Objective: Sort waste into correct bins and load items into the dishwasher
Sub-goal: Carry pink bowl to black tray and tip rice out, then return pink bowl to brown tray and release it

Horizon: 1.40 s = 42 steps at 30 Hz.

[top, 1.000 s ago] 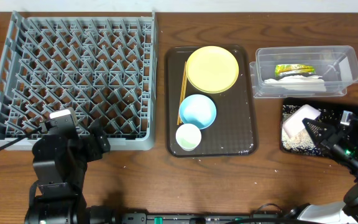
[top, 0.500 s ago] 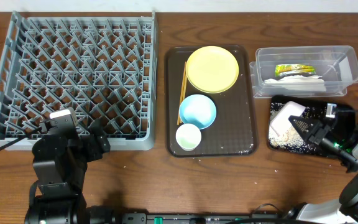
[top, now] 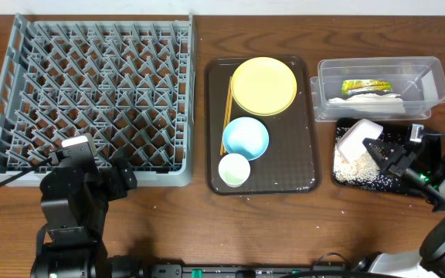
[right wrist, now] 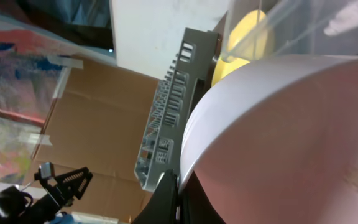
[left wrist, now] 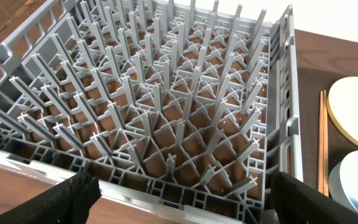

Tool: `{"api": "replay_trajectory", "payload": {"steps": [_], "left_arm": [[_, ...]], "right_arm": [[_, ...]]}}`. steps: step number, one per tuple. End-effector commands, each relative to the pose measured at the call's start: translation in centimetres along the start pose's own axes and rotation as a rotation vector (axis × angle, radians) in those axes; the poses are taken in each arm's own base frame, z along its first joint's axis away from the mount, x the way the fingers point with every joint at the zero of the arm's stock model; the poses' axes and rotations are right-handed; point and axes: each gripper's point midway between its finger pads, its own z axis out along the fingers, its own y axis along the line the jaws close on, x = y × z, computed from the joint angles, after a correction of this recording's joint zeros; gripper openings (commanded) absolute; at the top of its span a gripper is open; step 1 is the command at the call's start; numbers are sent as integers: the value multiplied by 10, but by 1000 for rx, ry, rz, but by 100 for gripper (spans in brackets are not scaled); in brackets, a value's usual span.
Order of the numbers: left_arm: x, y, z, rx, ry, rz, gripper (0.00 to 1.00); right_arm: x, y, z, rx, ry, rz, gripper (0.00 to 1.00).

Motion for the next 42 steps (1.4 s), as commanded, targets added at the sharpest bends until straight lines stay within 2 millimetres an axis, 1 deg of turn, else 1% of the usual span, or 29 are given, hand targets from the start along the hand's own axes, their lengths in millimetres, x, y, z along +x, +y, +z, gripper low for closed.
{"api": "replay_trajectory", "payload": {"steps": [1, 5, 8, 12, 15, 20, 24, 26, 30, 33, 35, 37, 39, 42], "left_arm": [[-5, -2, -3, 10, -15, -7, 91], [-5, -2, -3, 10, -15, -7, 91], [-5, -2, -3, 10, -15, -7, 91], [-5, -2, -3, 10, -15, -7, 91], [-5, -2, -3, 10, -15, -7, 91], [-5, -2, -3, 10, -15, -7, 91], [-5, -2, -3, 10, -15, -7, 91], [-5, -2, -3, 10, -15, -7, 91], [-5, -2, -3, 10, -15, -7, 91], [-5, -2, -3, 10, -15, -7, 91], [-5, -2, -3, 10, -15, -7, 91], [-5, -2, -3, 10, -15, -7, 91], [-5, -2, -3, 10, -15, -7, 91], [-5, -2, -3, 10, -15, -7, 91]], "right_arm": [[-14, 23, -9, -42, -38, -8, 1], [-19, 38, -17, -34, -66, 26, 1], [-22, 48, -22, -25, -84, -26, 1], [-25, 48, -29, -19, -112, -3, 1], [-26, 44, -30, 5, -113, -15, 1], [-24, 49, -26, -20, -100, -18, 1], [-18, 48, -12, 33, -48, -19, 1], [-15, 51, -2, 62, -12, -39, 1], [-6, 74, 24, 111, 73, -122, 1], [2, 100, 48, 147, 136, -207, 1], [11, 117, 67, 183, 184, -269, 1], [24, 128, 85, 239, 235, -327, 2], [41, 131, 103, 336, 295, -383, 2], [64, 122, 119, 517, 368, -474, 2]]}}
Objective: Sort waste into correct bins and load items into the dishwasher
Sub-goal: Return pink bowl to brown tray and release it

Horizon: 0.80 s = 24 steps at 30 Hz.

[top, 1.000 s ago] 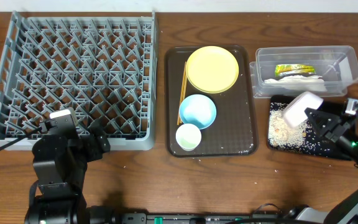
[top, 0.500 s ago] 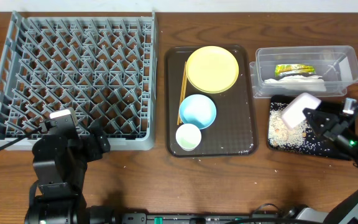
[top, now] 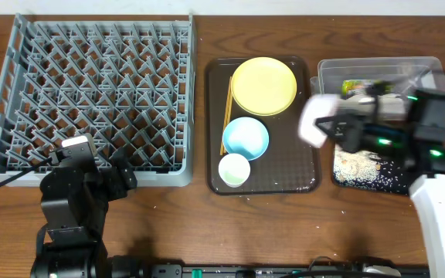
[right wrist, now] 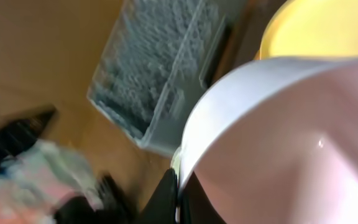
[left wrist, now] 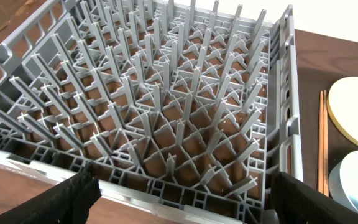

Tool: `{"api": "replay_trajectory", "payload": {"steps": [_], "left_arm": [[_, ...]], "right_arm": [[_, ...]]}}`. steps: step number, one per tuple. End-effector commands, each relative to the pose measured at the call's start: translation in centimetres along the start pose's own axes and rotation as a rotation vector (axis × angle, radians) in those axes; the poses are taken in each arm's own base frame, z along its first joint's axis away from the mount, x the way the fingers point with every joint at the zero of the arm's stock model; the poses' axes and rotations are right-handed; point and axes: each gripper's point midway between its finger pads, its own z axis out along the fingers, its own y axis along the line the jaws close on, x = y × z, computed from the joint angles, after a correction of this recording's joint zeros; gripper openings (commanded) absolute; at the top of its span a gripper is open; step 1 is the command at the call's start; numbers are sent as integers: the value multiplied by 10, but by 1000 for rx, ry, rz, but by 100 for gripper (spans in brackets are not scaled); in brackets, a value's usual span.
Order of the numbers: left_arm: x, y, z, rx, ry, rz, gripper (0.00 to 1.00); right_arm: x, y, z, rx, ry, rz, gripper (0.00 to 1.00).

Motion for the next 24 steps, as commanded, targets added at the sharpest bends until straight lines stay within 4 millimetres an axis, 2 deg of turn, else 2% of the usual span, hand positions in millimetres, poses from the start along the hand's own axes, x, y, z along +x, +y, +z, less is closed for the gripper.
{"api": "replay_trajectory", "payload": {"steps": [1, 5, 9, 14, 19, 24], "left_arm": [[-5, -2, -3, 10, -15, -7, 91], [-5, -2, -3, 10, -15, -7, 91], [-5, -2, -3, 10, -15, -7, 91], [-5, -2, -3, 10, -15, -7, 91], [-5, -2, -3, 10, -15, -7, 91], [-5, -2, -3, 10, -15, -7, 91]], "right_arm": [[6, -17, 18, 325, 42, -77, 2], [32, -27, 34, 551, 132, -120, 2], [61, -35, 52, 624, 253, -136, 1], [97, -57, 80, 695, 422, -134, 1], [118, -76, 98, 730, 524, -114, 1], [128, -89, 110, 747, 566, -103, 1]]}}
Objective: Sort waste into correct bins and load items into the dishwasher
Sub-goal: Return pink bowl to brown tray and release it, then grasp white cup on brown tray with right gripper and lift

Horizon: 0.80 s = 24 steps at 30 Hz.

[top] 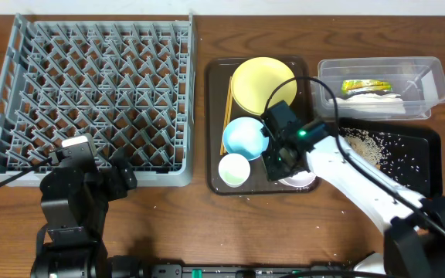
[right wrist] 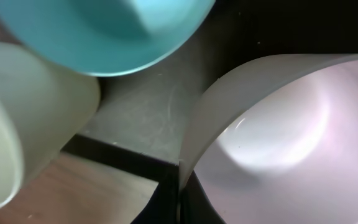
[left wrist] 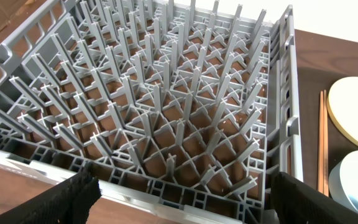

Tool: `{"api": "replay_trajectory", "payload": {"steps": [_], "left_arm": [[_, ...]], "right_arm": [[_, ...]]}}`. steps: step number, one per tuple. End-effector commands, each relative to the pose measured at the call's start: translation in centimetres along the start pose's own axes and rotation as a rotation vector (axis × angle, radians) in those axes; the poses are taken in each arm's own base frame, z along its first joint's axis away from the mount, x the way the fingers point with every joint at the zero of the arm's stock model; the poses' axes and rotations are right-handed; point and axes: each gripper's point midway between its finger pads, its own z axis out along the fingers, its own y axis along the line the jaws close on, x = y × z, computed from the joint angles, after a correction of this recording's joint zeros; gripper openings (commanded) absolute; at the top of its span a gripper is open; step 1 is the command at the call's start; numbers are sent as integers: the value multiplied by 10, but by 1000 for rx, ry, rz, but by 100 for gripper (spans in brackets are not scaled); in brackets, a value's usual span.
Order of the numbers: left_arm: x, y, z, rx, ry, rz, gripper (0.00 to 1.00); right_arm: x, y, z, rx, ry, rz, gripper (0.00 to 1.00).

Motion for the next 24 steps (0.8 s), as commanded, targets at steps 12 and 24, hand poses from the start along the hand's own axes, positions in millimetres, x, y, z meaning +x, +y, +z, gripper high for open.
{"api": "replay_trajectory", "payload": {"steps": [12, 24], "left_arm": [[-5, -2, -3, 10, -15, -7, 91], [-5, -2, -3, 11, -14, -8, 91]], "right_arm": [[-34, 20, -26, -59, -58, -5, 33], [-51, 73, -51, -173, -79, 61, 37]]}}
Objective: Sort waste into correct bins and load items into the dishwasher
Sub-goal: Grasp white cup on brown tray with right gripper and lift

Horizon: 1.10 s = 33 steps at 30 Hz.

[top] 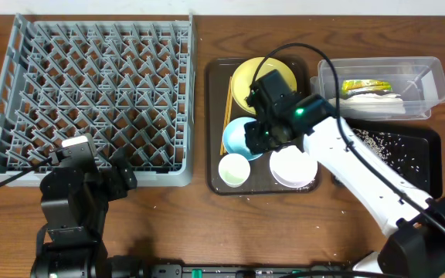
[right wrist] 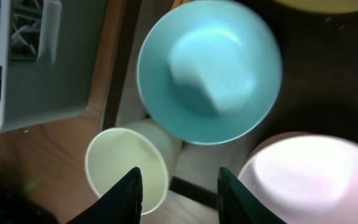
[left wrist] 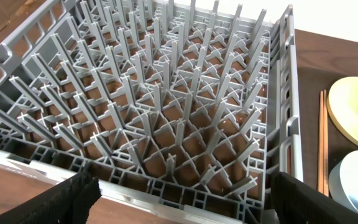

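Note:
A white bowl [top: 293, 167] sits upright on the front right of the brown tray [top: 213, 100], beside a pale green cup [top: 234, 170] and a blue bowl [top: 242, 137]. A yellow plate [top: 263, 81] and chopsticks [top: 226, 116] lie further back. My right gripper [top: 265, 135] hovers over the tray, open and empty. In the right wrist view, the gripper [right wrist: 178, 177] has the cup [right wrist: 126, 171] on its left, the white bowl [right wrist: 309, 180] on its right and the blue bowl [right wrist: 209, 71] ahead. My left gripper [left wrist: 182, 196] is open at the front edge of the grey dish rack [left wrist: 166, 112].
The dish rack [top: 91, 93] fills the table's left side and holds nothing. A clear bin [top: 381, 89] with wrappers and paper stands at the back right. In front of it lies a black tray [top: 423, 166] strewn with rice grains.
My right gripper was shut on the white bowl's rim, low at the tray's front right. Now it is open and higher, and the bowl rests on the tray. The left arm is unchanged.
My right gripper held the white bowl tipped over the black tray with rice. Then it held the bowl in the air between the bin and the brown tray. Then the bowl was down on the brown tray, and now it is released there.

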Tool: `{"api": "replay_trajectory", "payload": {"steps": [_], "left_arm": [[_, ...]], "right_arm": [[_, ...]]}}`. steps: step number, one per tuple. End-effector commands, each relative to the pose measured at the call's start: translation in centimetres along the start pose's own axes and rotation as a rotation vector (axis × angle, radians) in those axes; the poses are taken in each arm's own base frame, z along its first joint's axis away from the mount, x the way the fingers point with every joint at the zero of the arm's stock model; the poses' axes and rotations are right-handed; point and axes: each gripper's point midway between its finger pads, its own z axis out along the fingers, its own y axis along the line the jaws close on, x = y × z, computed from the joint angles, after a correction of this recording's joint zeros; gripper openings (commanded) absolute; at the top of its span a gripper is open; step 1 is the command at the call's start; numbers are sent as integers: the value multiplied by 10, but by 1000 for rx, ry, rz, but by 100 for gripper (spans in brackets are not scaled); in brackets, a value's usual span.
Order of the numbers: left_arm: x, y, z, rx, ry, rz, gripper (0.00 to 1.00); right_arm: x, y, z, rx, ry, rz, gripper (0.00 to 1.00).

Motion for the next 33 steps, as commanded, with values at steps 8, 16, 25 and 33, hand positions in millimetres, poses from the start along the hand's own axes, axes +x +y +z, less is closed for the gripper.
{"api": "replay_trajectory", "payload": {"steps": [8, 16, 25, 33], "left_arm": [[-5, -2, -3, 11, -14, -8, 91], [-5, -2, -3, 11, -14, -8, 91], [-5, -2, -3, 11, -14, -8, 91], [-4, -2, -3, 10, -11, -8, 91]], "right_arm": [[41, 18, 51, 80, 178, 108, 29], [42, 12, 55, 114, 183, 109, 21], [14, 24, 8, 56, 70, 94, 25], [25, -3, 8, 169, 100, 182, 24]]}}
